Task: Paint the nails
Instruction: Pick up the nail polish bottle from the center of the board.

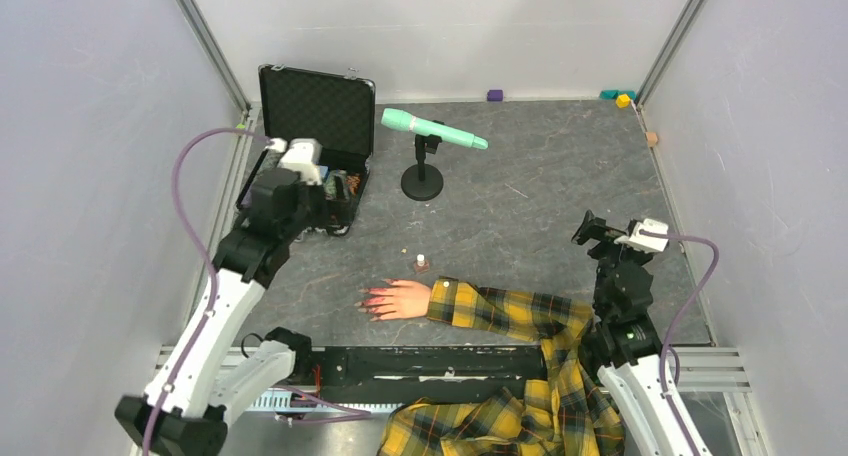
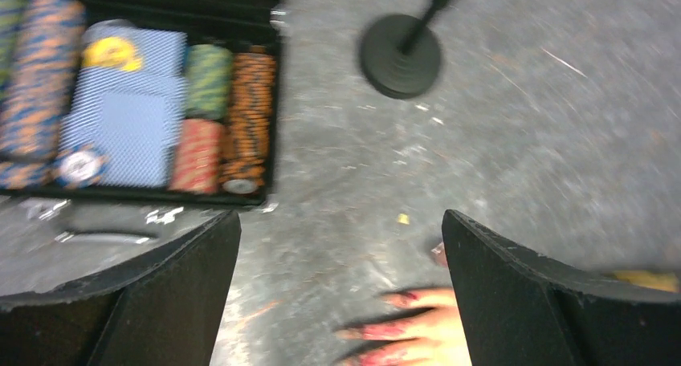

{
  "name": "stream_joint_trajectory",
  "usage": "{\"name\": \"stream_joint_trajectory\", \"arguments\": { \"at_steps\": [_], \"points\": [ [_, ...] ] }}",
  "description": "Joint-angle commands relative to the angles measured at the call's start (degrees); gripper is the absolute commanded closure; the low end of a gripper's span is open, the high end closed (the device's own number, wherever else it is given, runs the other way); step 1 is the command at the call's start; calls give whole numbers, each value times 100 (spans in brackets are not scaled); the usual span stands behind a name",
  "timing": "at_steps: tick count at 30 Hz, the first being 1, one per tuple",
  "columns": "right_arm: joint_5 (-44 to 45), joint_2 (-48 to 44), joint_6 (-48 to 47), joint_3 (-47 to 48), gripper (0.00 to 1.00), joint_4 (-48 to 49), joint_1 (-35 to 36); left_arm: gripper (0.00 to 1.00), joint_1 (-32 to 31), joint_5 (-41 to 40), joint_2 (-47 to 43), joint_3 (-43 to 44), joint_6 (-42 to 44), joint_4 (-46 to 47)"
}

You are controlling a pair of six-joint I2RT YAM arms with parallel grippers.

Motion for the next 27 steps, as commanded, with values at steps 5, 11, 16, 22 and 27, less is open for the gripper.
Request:
{"name": "stream_joint_trajectory", "arguments": {
  "at_steps": [5, 11, 16, 22, 27],
  "points": [
    [-815, -100, -361, -25, 2, 214, -12, 0, -2134, 546, 1704, 1134, 495, -133],
    [-1349, 383, -335, 122, 2, 65, -14, 0, -2958, 493, 3129, 1627, 905, -768],
    [-1413, 601, -326, 81, 2, 104, -12, 0, -3628, 127, 3935, 1604, 1174, -984],
    [-1523, 746, -290, 116, 2, 19, -14, 4, -3792, -233, 4438, 1627, 1199, -1184],
    [-1552, 798, -304, 104, 2, 56, -12, 14, -3790, -437, 4471, 1491, 1201, -1184]
  ]
}}
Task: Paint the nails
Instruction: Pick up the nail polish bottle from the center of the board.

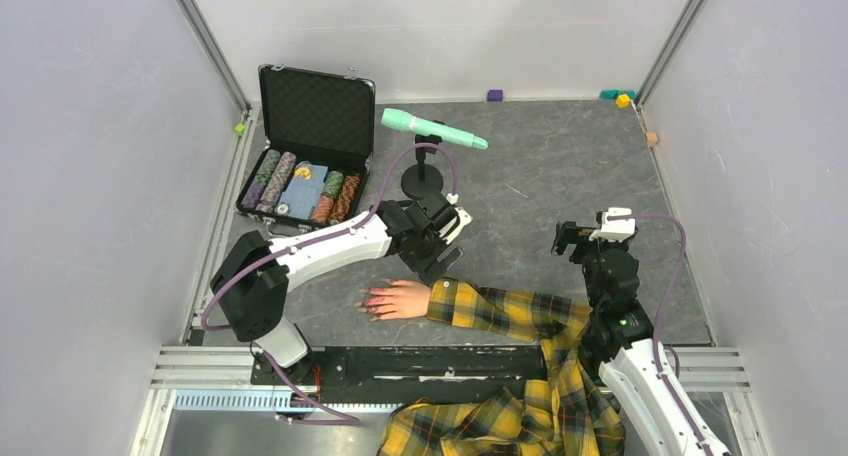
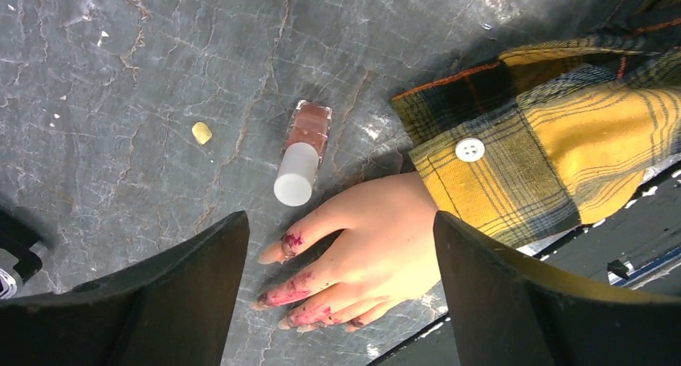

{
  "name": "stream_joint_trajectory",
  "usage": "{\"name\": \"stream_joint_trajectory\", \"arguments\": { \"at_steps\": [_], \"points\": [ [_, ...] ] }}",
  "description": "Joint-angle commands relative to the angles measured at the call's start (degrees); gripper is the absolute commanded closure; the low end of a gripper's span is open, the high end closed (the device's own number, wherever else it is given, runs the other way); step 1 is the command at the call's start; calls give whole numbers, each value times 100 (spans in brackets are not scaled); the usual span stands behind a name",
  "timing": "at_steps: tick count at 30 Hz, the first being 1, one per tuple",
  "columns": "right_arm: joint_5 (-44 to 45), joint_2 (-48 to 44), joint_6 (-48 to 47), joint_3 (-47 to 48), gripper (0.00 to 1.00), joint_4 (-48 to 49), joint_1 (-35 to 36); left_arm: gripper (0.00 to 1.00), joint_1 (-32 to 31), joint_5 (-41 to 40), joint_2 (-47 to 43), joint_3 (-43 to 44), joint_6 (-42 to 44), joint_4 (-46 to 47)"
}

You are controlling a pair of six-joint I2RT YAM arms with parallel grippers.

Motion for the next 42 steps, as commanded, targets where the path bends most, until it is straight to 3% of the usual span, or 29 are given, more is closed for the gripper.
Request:
{"name": "stream_joint_trajectory", "arguments": {
  "at_steps": [1, 6, 11, 20, 25, 35, 42],
  "points": [
    [-123, 67, -58, 269, 2, 69, -11, 15, 5, -284, -31, 50, 215, -39],
    [-164, 161, -52, 245, 1, 101, -14, 29, 5, -263, 153, 198, 167, -29],
    [-182, 174, -60, 264, 1, 102, -10, 36, 5, -439, 281, 344, 49, -3],
    [-207, 270, -45, 231, 1, 106, -10, 39, 17, -494, 553, 588, -18, -180],
    [-265, 254, -64, 227, 1, 110, -10, 49, 17, -475, 831, 869, -36, -375],
    [-295, 284, -58, 243, 1, 69, -15, 52, 13, -593, 879, 749, -88, -409],
    [-307, 335, -61, 247, 2, 53, -9, 67, 13, -530, 926, 697, -70, -414]
  ]
}}
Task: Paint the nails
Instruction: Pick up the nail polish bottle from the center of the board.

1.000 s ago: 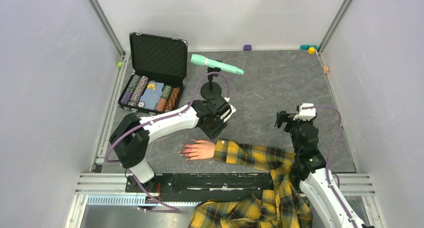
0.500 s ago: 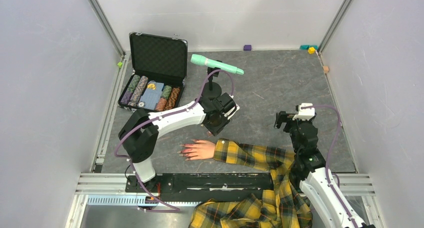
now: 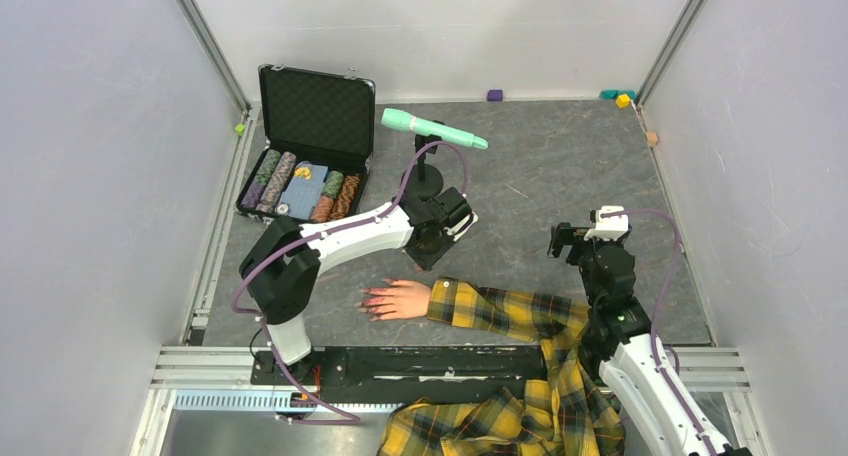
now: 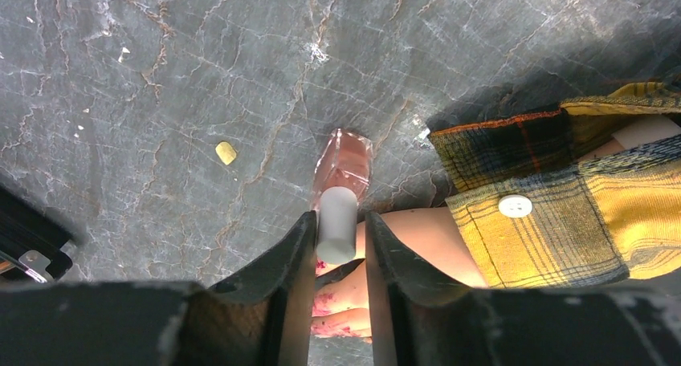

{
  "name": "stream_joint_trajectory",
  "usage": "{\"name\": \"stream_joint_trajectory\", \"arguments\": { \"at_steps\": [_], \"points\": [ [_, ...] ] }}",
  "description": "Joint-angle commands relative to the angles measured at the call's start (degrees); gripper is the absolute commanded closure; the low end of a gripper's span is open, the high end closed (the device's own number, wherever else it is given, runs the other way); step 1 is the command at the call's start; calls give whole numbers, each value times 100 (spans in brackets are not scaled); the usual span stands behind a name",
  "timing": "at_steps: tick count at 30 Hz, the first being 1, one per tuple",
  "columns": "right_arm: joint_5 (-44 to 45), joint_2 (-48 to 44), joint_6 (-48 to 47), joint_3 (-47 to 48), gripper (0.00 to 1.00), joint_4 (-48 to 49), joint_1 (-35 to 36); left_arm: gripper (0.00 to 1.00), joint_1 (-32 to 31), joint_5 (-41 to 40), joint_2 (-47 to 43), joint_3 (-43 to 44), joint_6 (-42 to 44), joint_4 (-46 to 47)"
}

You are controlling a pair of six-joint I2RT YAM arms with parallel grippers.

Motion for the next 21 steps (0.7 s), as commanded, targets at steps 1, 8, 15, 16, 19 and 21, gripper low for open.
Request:
{"name": "stream_joint_trajectory", "arguments": {
  "at_steps": [1, 8, 15, 16, 19, 21],
  "points": [
    [-67, 34, -64, 248, 1, 63, -12, 73, 11, -53, -10, 4, -73, -21],
    [-299, 169, -14, 262, 1, 168, -11, 94, 10, 167, -583, -58, -216, 166],
    [-2230, 651, -256, 496, 1, 360, -9, 97, 63, 1632, -1511, -293, -314, 652],
    [-2711, 766, -249, 529, 1, 442, -10, 98, 63, 1767, -1608, -311, -304, 686],
    [-4175, 1109, -81, 588, 1, 813, 39, 98, 60, 2140, -1802, -336, -251, 652],
    [-4754, 1237, 72, 585, 1, 1131, 261, 98, 72, 2358, -1901, -366, -251, 649]
  ]
}}
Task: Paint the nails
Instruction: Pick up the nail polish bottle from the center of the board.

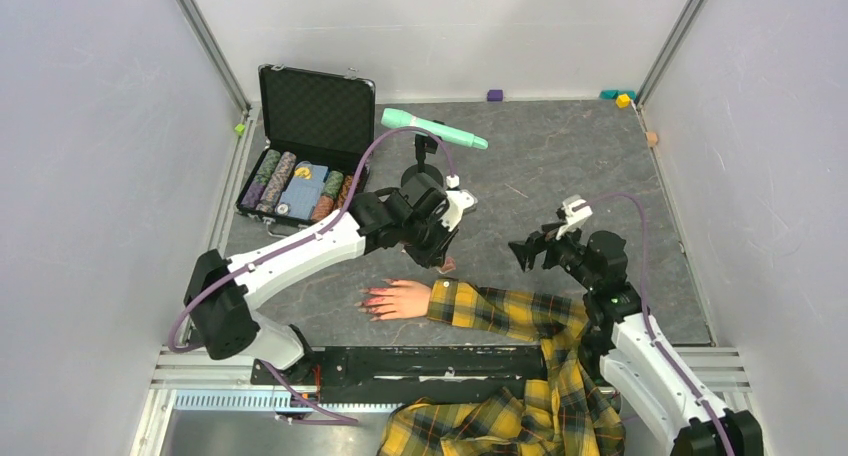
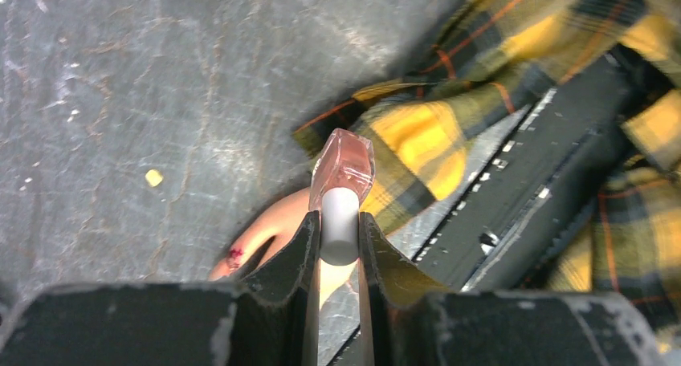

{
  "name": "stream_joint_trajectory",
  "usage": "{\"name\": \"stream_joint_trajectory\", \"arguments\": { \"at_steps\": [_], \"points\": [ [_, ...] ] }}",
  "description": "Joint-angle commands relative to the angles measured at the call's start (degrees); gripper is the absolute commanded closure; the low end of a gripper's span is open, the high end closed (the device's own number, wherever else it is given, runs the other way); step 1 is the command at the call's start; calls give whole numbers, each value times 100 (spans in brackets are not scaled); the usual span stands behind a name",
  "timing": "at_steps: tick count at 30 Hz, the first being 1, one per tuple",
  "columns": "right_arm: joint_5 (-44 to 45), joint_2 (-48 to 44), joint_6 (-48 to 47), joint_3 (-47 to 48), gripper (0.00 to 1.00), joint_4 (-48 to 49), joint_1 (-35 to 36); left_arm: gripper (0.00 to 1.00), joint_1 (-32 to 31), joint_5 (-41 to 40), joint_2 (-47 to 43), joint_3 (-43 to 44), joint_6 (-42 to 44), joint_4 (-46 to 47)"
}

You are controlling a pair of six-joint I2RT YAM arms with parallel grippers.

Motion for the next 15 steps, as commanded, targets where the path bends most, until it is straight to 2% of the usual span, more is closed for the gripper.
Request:
{"name": "stream_joint_trajectory", "arguments": {
  "at_steps": [1, 7, 11, 15],
  "points": [
    [-2075, 253, 201, 259, 2, 885, 411, 98, 33, 886, -279, -82, -102, 209],
    [-2243, 293, 492, 107, 2, 1519, 1642, 98, 138, 1495, -437, -65, -138, 213],
    [-2518, 350, 877, -224, 1, 2324, 2005, 98, 213, 1890, -549, -91, -120, 210],
    [-2471, 531, 794, -185, 6, 2430, 2280, 98, 213, 2402, -565, -118, -102, 250]
  ]
}}
